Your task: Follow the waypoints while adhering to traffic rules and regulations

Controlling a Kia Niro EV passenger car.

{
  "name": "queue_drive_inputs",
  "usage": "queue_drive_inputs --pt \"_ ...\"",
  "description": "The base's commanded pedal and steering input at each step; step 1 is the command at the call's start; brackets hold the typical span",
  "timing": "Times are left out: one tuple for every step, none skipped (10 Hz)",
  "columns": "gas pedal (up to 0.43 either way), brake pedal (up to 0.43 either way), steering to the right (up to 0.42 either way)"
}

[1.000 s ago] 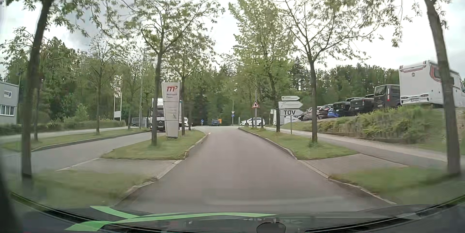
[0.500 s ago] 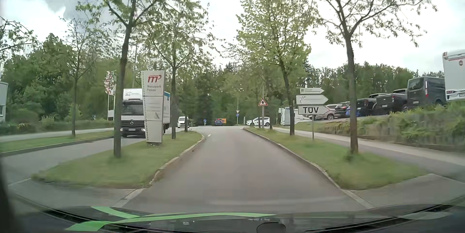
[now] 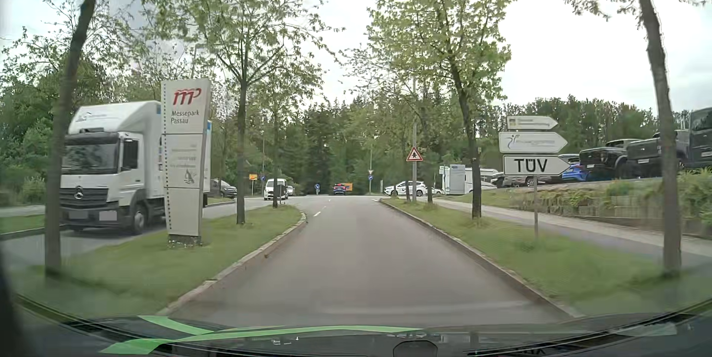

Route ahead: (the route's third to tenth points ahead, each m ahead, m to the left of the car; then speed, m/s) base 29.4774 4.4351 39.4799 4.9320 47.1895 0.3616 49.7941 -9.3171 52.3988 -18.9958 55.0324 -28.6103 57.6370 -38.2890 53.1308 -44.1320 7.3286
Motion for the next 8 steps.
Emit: queue_drive_inputs --pt "0.008 0.0 -0.02" --pt "0.008 0.0 -0.02" --pt "0.008 0.0 -0.02" --pt "0.008 0.0 -0.019" --pt "0.008 0.0 -0.019" --pt "0.008 0.0 -0.018" --pt "0.008 0.0 -0.018" --pt "0.008 0.0 -0.018"
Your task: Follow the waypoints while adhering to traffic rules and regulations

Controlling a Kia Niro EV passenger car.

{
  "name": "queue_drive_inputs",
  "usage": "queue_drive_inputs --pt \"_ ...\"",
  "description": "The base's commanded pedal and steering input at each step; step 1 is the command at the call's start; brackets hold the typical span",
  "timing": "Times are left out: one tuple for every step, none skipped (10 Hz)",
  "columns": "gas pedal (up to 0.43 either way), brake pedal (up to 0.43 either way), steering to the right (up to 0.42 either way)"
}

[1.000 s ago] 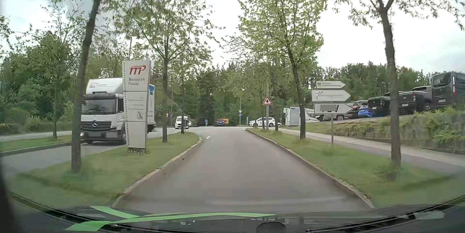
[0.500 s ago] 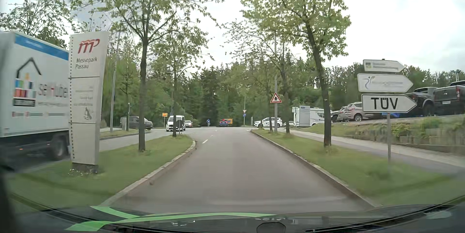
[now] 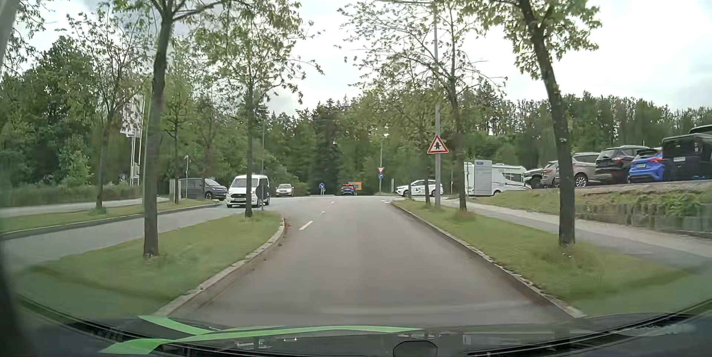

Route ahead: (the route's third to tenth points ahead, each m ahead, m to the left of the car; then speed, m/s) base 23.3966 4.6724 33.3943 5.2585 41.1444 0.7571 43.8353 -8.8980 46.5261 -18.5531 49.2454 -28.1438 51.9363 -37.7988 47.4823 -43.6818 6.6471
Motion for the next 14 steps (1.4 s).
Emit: queue_drive_inputs --pt "0.008 0.0 -0.018" --pt "0.008 0.0 -0.018" --pt "0.008 0.0 -0.018" --pt "0.008 0.0 -0.019" --pt "0.008 0.0 -0.02" --pt "0.008 0.0 -0.02" --pt "0.008 0.0 -0.02" --pt "0.008 0.0 -0.02" --pt "0.008 0.0 -0.02" --pt "0.02 0.0 -0.02" --pt "0.02 0.0 -0.02" --pt "0.02 0.0 -0.02" --pt "0.02 0.0 -0.02" --pt "0.02 0.0 -0.02"
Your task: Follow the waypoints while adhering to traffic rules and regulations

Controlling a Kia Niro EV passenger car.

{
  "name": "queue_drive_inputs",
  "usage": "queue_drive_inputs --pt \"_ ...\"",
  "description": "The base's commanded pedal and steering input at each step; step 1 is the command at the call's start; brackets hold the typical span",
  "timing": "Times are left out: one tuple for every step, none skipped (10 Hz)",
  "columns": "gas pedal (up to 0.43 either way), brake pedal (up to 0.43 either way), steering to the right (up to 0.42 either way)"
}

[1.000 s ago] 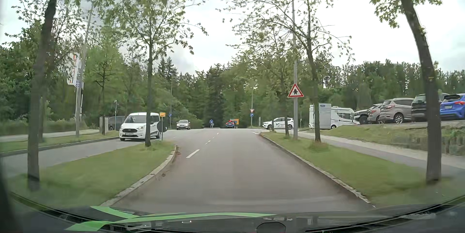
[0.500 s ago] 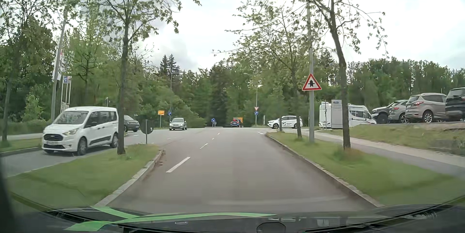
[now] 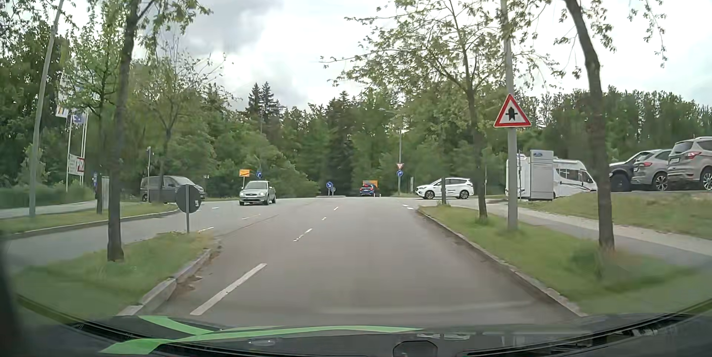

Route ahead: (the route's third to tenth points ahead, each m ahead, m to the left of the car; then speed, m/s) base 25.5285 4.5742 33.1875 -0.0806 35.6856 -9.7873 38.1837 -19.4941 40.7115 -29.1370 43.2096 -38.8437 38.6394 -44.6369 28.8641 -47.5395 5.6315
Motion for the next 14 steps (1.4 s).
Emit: queue_drive_inputs --pt "0.02 0.0 -0.02" --pt "0.02 0.0 -0.02" --pt "0.02 0.0 -0.02" --pt "0.02 0.0 -0.02" --pt "0.02 0.0 -0.02" --pt "0.028 0.0 -0.02" --pt "0.028 0.0 -0.02" --pt "0.028 0.0 -0.02" --pt "0.028 0.0 -0.02" --pt "0.028 0.0 -0.02" --pt "0.028 0.0 -0.02" --pt "0.028 0.0 -0.02" --pt "0.028 0.0 -0.02" --pt "0.028 0.0 -0.019"
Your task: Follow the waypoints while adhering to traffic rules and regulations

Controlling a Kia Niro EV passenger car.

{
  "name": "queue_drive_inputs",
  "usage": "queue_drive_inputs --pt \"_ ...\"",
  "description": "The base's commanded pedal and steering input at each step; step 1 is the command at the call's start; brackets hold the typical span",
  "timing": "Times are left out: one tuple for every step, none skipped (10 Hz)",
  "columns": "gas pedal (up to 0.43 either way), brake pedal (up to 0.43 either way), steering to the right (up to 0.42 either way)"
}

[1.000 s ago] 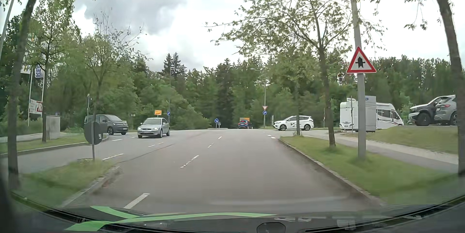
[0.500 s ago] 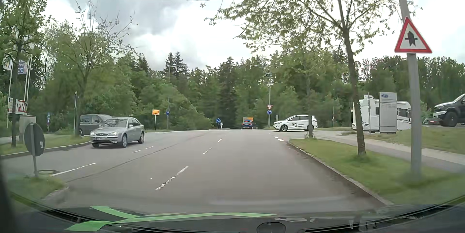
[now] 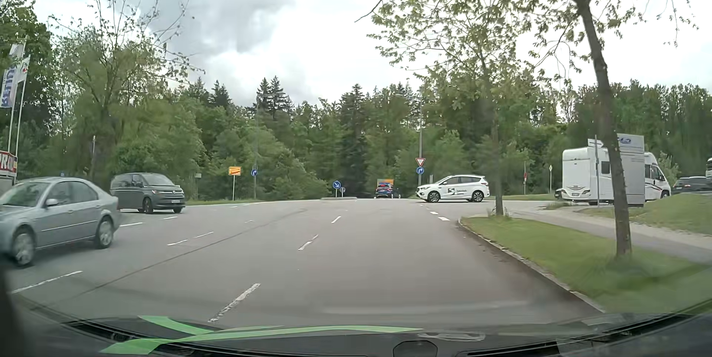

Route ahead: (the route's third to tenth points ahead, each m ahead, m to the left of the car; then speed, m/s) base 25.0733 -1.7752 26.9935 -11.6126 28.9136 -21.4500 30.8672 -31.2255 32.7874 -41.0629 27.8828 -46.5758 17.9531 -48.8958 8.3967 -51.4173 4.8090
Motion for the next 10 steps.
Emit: queue_drive_inputs --pt "0.028 0.0 -0.018" --pt "0.028 0.0 -0.018" --pt "0.02 0.0 -0.017" --pt "0.02 0.0 -0.016" --pt "0.02 0.0 -0.014" --pt "0.02 0.0 -0.012" --pt "0.02 0.0 -0.011" --pt "0.02 0.0 -0.011" --pt "0.02 0.0 -0.01" --pt "0.02 0.0 -0.008"
